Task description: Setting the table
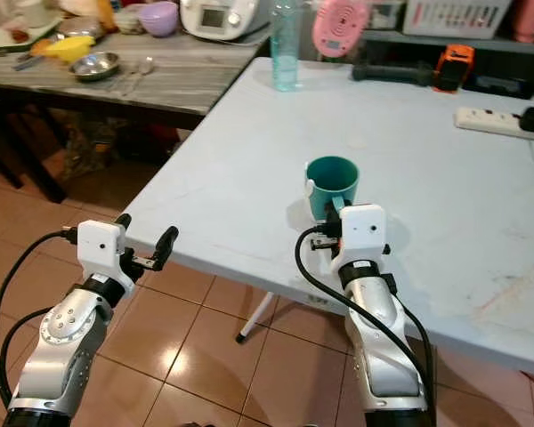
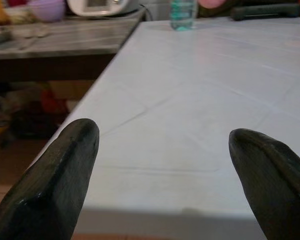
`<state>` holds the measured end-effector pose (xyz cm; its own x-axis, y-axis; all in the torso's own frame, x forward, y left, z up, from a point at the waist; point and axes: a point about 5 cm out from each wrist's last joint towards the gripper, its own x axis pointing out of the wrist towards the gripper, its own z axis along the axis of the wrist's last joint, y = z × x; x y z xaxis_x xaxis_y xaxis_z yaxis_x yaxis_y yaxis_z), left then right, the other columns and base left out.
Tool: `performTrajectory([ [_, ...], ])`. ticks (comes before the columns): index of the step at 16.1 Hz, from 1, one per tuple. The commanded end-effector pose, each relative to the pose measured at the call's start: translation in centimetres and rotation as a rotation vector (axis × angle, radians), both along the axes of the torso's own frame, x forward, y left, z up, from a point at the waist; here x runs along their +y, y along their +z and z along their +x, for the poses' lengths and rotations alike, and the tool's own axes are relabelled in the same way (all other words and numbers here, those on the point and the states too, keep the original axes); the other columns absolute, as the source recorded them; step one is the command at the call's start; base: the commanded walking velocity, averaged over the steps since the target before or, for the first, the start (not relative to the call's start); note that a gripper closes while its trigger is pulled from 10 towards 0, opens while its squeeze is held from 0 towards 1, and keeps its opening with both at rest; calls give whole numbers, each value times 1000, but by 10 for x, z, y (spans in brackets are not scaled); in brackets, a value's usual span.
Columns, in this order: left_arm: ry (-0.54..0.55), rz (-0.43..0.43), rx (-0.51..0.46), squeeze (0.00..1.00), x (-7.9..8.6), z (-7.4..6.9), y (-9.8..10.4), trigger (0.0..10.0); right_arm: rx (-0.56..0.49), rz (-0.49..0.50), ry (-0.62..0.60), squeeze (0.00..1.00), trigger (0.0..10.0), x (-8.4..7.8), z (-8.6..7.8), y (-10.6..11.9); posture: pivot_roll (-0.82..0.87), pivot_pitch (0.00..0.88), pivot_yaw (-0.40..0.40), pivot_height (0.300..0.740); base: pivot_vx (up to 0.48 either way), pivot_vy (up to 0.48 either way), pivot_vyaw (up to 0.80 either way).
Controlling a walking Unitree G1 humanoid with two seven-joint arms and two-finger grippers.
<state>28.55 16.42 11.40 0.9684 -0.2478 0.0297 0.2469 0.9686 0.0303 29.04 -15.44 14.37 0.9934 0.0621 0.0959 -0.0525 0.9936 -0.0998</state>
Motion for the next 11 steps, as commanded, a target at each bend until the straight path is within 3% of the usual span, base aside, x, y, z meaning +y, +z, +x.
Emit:
performTrajectory([
  [1, -3, 7, 4, 0, 1, -1, -2, 10000, -17, 7, 5, 0, 10000, 2, 0, 4, -46, 88, 70, 740, 0, 0, -700],
  [11, -7, 5, -2, 0, 0, -1, -2, 10000, -20, 6, 7, 0, 10000, 2, 0, 6, -48, 90, 70, 740, 0, 250, -704],
])
